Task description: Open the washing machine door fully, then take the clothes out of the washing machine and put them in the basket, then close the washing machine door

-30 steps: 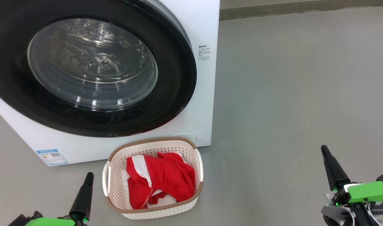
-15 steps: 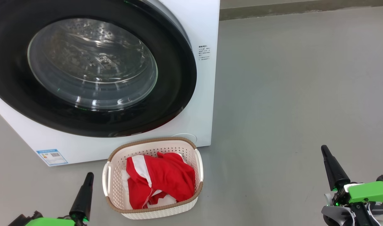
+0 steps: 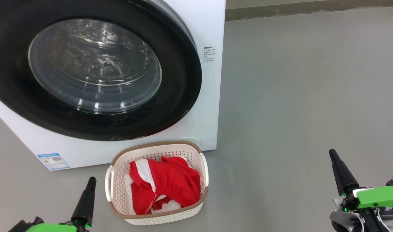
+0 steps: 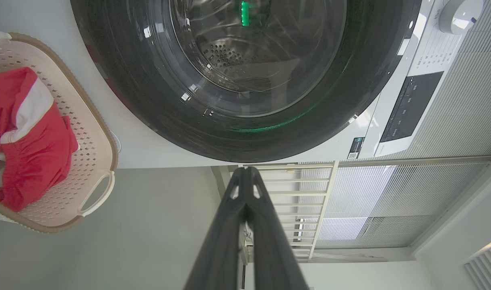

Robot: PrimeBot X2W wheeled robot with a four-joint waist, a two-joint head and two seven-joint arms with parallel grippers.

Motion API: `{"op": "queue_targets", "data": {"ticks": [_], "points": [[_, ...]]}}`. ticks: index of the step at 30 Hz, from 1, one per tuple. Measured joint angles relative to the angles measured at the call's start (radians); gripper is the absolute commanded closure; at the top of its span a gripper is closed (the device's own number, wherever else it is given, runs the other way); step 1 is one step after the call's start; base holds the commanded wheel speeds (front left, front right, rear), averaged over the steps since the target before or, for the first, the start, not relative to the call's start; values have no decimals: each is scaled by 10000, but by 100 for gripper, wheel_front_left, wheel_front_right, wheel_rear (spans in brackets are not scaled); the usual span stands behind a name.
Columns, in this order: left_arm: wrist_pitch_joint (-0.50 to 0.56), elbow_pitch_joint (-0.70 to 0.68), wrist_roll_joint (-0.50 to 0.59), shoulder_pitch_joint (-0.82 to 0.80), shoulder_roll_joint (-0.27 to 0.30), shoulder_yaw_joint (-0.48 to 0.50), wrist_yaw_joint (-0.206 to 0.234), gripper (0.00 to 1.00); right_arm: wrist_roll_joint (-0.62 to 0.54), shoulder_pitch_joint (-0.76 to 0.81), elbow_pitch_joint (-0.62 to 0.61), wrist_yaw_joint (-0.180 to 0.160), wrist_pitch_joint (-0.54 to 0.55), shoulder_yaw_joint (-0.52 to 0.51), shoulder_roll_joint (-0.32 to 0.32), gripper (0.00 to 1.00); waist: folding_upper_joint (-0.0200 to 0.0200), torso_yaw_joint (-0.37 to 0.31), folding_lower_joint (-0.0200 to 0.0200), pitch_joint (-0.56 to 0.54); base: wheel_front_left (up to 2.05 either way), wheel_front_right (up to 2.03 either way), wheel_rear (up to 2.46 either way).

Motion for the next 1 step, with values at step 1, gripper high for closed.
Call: {"op": "queue_targets", "data": {"ticks": [1], "points": [[0, 0, 0, 0, 0, 0, 0, 100, 0, 0, 0, 0, 0, 0, 2, 100, 0, 0, 0, 0, 0, 0, 0]]}}
